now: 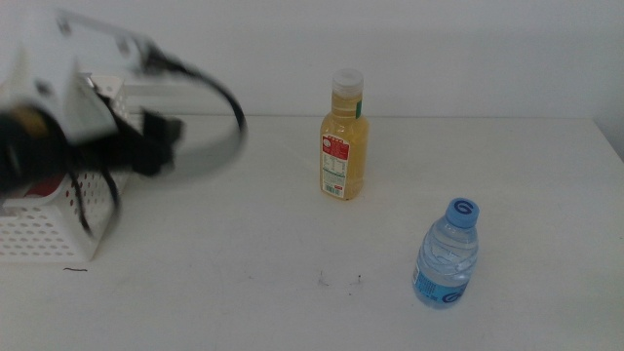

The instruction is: Use arms to grab the bottles and put them into the dustbin to the left of the table.

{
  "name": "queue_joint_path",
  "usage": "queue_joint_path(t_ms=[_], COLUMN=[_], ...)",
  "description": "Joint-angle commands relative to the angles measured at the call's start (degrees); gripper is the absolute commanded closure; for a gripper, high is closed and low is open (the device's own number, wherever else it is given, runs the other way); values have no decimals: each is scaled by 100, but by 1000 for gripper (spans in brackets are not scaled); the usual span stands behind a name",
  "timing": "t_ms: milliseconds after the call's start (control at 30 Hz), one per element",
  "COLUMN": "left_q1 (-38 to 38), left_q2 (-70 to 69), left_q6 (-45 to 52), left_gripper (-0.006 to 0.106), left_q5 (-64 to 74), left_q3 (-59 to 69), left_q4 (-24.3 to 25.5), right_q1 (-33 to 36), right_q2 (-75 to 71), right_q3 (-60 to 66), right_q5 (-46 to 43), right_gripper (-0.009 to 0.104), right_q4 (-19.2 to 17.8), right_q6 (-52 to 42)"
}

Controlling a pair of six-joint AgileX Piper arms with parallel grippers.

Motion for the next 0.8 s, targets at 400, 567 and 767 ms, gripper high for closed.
queue_joint_path(t_ms=[400,567,767], left_q1=[-2923,-2923,-2923], left_q2=[129,1231,2512], left_q6=[-856,-1289,-1549], left_gripper=[7,7,7], left_q5=[-5907,-6910,-7095], left_q3=[3288,3051,2139], left_q4=[-397,-138,-107], right_q1=[-35,-35,-35], right_q2=[-28,-28,-28], right_q3=[24,24,24], right_q5=[-44,-44,-44], right_gripper=[4,4,4], right_q4=[-89,-89,-89], right_q6=[-40,-40,-40])
